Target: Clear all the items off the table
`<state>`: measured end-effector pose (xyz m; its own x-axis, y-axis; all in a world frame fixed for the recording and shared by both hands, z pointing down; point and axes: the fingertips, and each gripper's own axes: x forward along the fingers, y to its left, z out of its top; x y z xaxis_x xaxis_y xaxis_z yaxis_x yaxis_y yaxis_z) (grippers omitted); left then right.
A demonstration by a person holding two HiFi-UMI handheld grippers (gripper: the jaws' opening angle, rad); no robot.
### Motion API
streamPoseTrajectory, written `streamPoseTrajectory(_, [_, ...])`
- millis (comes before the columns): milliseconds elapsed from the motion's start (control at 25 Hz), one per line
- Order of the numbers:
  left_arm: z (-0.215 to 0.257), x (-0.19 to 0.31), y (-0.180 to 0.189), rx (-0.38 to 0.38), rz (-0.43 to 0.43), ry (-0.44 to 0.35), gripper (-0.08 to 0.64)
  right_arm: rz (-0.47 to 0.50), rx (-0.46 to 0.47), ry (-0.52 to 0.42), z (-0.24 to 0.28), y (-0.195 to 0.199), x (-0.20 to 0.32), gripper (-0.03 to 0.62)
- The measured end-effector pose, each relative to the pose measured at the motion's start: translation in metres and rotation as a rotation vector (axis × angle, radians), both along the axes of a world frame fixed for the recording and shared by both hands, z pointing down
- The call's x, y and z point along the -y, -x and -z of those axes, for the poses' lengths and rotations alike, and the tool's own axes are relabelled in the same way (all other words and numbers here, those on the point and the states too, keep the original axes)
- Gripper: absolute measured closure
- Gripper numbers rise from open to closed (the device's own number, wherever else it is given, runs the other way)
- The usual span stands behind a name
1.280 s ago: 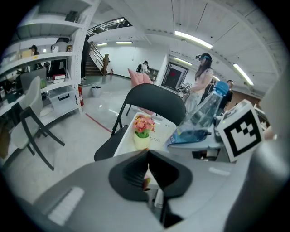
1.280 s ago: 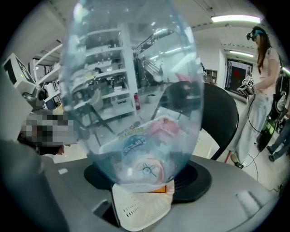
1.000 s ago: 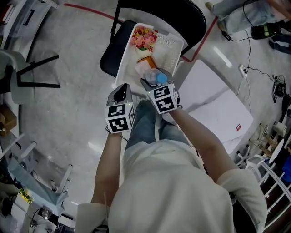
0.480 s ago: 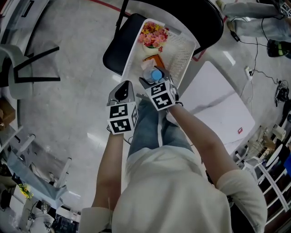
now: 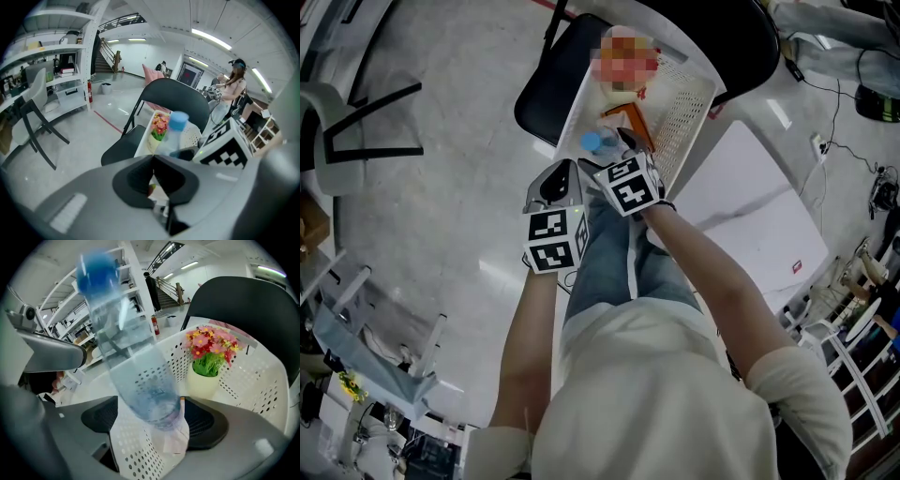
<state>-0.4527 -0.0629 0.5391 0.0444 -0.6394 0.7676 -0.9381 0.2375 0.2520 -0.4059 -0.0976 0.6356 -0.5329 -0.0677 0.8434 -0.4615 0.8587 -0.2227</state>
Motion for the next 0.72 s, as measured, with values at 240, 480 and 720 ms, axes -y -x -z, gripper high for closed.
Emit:
streamPoseTrajectory(240, [0.002, 0.002, -0.001, -0.004, 0.007, -0.007, 0.551, -0.014, 0.001, -0.014, 0.007, -0.007, 0.001, 0.147])
streamPoseTrajectory(480, [0.009, 0.002, -0.008, 0.001, -0.005, -0.011, 0.551, -0.021, 0.010, -0.027, 0.016, -0.015, -0.001, 0.173])
streamPoseTrajectory(720, [0.015, -0.004, -0.016, 0.005, -0.014, -0.011, 0.551, -0.041, 0.022, -0.043, 0.030, -0.022, -0.006, 0.195])
